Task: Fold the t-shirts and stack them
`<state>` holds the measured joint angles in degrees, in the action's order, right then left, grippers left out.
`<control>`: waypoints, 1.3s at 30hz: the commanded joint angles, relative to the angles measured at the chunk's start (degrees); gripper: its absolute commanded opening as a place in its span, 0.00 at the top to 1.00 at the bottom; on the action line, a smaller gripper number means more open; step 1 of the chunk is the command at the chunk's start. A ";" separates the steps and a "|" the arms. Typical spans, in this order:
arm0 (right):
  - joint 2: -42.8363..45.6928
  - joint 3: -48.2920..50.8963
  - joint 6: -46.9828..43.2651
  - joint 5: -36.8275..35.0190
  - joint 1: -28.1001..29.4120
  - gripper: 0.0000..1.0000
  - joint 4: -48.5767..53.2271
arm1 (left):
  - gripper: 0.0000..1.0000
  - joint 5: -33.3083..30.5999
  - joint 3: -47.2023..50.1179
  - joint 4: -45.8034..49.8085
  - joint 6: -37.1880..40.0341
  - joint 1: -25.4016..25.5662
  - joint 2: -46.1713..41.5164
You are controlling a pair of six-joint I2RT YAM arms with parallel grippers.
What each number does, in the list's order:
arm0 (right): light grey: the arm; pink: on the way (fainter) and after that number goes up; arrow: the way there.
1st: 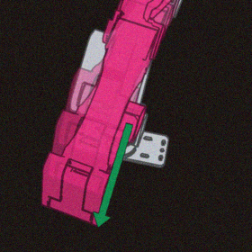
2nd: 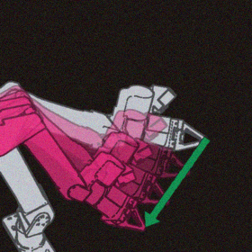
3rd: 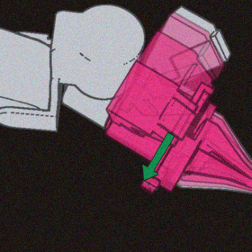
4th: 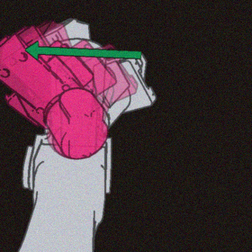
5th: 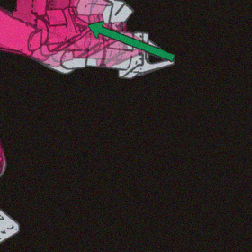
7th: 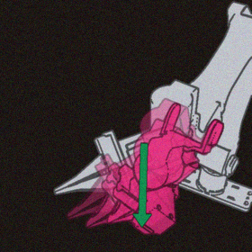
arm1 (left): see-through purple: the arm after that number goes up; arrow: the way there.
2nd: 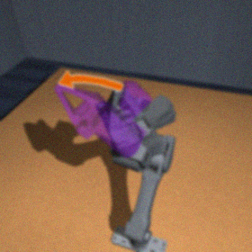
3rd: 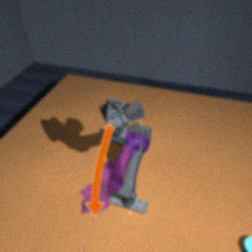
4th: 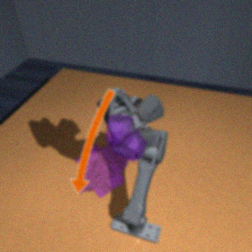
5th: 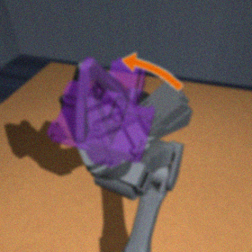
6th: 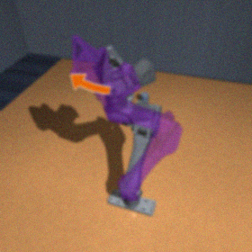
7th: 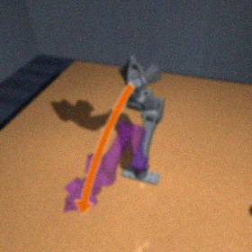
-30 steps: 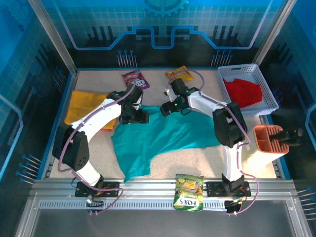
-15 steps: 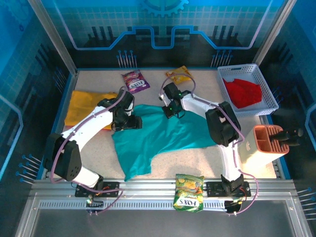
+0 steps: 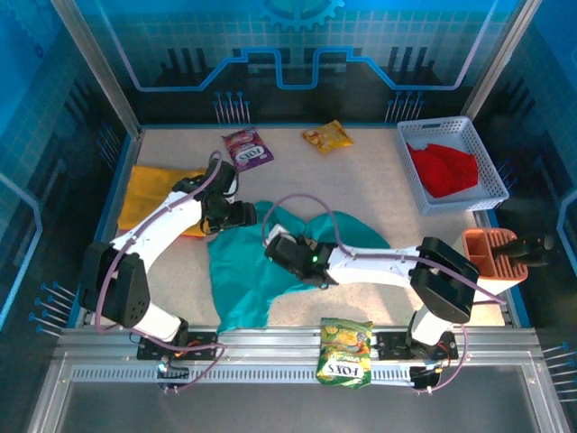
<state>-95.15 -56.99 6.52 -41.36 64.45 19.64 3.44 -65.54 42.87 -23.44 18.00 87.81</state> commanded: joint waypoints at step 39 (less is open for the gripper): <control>-14.78 -15.48 17.23 31.52 -40.89 0.09 13.01 | 0.35 -4.74 -32.27 2.40 4.61 2.30 39.47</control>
<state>-107.46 -71.90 24.21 -11.03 23.79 34.46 -0.23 -95.72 43.48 -20.32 20.43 125.14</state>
